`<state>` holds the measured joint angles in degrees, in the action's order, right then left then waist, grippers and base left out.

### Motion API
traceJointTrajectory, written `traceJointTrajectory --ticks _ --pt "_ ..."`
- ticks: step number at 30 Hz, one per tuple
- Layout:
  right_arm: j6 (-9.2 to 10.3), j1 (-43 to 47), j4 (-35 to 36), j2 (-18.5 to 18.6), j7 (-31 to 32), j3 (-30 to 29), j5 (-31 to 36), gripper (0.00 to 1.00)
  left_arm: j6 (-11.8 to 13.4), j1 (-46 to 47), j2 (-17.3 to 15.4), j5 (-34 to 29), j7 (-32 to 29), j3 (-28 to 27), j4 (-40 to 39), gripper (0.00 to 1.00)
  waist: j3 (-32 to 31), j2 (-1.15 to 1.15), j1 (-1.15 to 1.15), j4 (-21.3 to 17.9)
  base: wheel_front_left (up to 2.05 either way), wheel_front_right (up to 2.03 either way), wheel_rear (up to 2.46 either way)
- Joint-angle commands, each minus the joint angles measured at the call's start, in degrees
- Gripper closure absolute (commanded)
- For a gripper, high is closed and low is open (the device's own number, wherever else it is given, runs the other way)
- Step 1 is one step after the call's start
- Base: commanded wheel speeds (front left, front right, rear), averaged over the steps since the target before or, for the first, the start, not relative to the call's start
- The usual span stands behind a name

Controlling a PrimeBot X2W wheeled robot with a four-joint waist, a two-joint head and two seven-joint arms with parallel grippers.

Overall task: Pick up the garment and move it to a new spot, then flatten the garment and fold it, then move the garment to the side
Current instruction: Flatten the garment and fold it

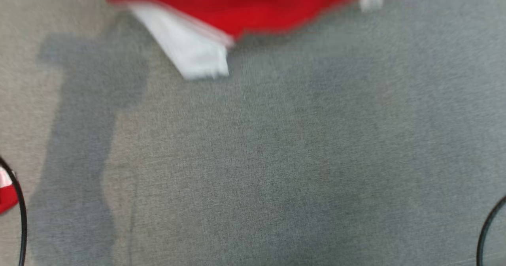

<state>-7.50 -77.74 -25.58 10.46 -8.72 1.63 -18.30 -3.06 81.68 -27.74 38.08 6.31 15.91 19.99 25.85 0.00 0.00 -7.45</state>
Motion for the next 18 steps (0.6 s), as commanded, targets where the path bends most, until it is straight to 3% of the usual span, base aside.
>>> traceJointTrajectory --ticks 1,8,9,18 --pt "0.01 -3.29 -2.46 -0.24 -2.22 -1.29 0.70 1.00 -0.40 3.80 1.08 -1.03 1.98 0.23 2.51 1.00 2.87 0.00 0.00 -0.01 0.00 0.00 0.00" --pt "0.01 -13.38 -10.18 -2.58 -6.55 -8.43 7.78 1.00 -0.78 16.40 6.70 -4.68 8.48 -0.06 11.51 1.00 6.90 0.00 0.00 1.08 0.00 0.00 0.00" --pt "0.01 1.20 -13.15 -6.71 -6.56 -6.59 6.22 1.00 -4.25 3.61 12.54 -10.25 8.89 -0.84 12.02 1.00 8.83 0.00 0.00 3.16 0.00 0.00 0.00" --pt "0.01 14.70 -12.53 -5.76 -6.57 -2.92 2.10 1.00 -4.42 -10.08 11.32 -11.61 8.91 2.10 9.70 1.00 5.91 0.00 0.00 3.94 0.00 0.00 0.00"
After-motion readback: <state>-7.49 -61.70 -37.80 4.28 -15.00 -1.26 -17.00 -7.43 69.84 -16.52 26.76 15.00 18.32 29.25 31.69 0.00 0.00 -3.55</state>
